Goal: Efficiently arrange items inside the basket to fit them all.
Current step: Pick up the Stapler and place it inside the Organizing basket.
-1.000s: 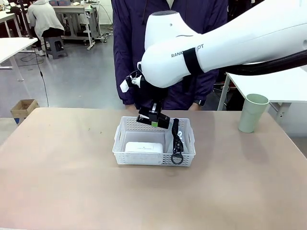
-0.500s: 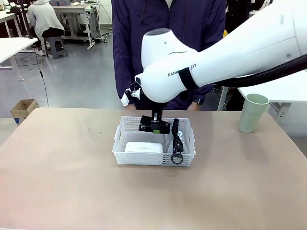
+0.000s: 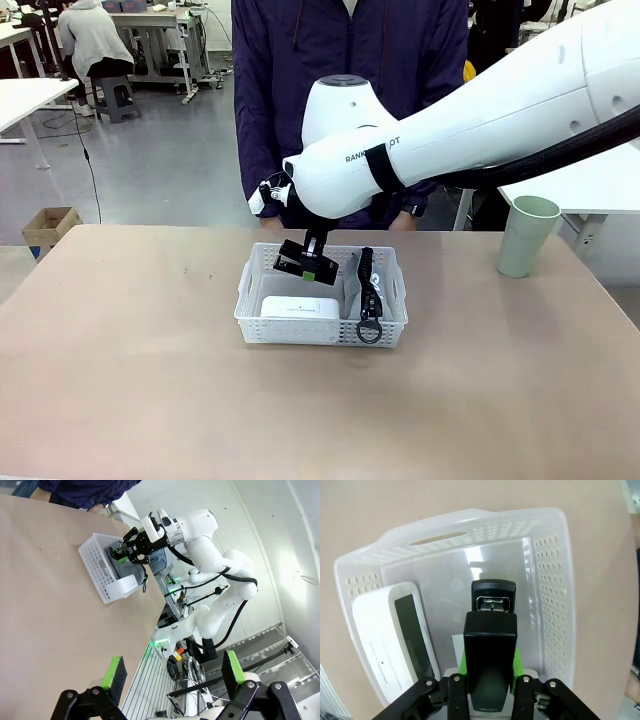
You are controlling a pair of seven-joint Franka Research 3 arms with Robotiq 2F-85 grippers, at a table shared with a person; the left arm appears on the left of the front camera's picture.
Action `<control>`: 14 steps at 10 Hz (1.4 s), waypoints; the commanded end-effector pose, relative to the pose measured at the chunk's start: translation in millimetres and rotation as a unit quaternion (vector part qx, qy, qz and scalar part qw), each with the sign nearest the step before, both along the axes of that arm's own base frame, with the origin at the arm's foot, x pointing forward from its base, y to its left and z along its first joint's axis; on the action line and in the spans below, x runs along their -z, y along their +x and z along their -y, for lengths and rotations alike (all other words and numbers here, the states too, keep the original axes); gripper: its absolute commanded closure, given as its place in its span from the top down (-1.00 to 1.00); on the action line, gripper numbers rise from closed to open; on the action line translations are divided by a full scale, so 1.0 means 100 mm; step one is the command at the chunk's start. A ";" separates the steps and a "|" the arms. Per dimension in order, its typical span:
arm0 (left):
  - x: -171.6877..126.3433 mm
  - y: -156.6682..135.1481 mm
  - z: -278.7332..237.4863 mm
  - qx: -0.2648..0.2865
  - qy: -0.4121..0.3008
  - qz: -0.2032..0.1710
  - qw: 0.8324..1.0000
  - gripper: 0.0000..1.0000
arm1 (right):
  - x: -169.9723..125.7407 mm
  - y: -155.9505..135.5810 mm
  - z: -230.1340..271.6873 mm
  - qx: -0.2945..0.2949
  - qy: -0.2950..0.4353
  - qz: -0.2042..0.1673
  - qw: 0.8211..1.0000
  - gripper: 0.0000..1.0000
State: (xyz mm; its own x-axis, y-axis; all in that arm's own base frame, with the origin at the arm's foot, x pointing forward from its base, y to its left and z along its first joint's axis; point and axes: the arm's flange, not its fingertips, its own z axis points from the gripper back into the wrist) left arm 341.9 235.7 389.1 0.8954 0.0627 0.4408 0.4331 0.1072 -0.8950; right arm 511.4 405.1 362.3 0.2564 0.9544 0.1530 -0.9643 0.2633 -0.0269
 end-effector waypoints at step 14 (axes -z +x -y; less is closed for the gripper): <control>-0.02 -0.03 0.03 -0.001 0.002 -0.004 1.000 1.00 | 0.25 0.11 0.24 0.015 0.000 -0.056 0.998 1.00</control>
